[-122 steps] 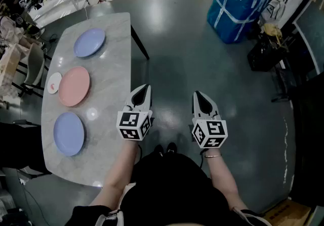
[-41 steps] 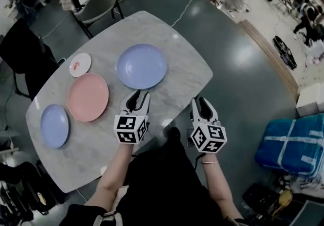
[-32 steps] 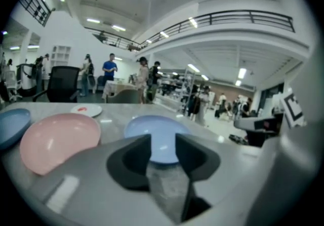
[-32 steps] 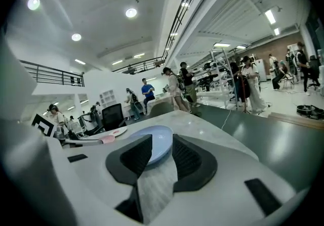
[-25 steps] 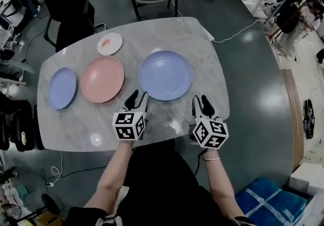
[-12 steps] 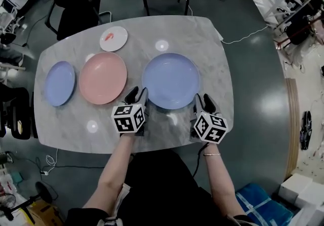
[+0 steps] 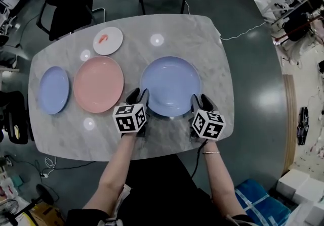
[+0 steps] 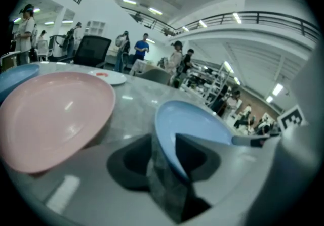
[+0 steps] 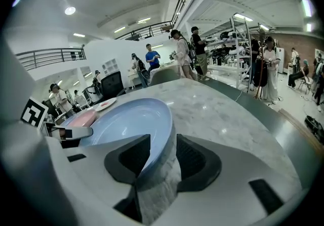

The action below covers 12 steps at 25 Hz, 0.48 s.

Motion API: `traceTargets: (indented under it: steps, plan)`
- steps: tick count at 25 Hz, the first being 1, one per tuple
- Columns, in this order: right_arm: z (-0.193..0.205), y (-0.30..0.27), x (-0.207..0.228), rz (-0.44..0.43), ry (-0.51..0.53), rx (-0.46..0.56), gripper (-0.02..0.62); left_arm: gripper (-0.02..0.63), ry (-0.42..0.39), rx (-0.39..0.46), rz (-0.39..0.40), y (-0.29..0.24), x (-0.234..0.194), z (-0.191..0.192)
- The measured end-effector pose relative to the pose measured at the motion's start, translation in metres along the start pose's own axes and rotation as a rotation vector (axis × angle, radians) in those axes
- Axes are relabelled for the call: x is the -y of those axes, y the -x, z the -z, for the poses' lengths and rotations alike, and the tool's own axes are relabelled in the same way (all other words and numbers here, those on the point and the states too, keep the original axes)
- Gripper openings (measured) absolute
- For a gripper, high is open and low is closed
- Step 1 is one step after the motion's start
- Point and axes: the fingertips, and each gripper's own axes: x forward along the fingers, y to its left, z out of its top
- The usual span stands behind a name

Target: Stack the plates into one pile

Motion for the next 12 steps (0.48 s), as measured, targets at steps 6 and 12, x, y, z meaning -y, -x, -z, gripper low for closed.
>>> traceTargets:
  steps: [6, 12]
  plan:
    - [0.0058, -0.0121, 0.0011, 0.009, 0.019, -0.045, 0.133, 0.133, -0.024, -0.023, 0.006, -0.0102, 0.0066, 0.0009]
    - [-0.0008, -0.0073, -0.0019, 0.009, 0.027, -0.014, 0.121, 0.109, -0.057, -0.009, -0.012, -0.0043, 0.0099, -0.0040]
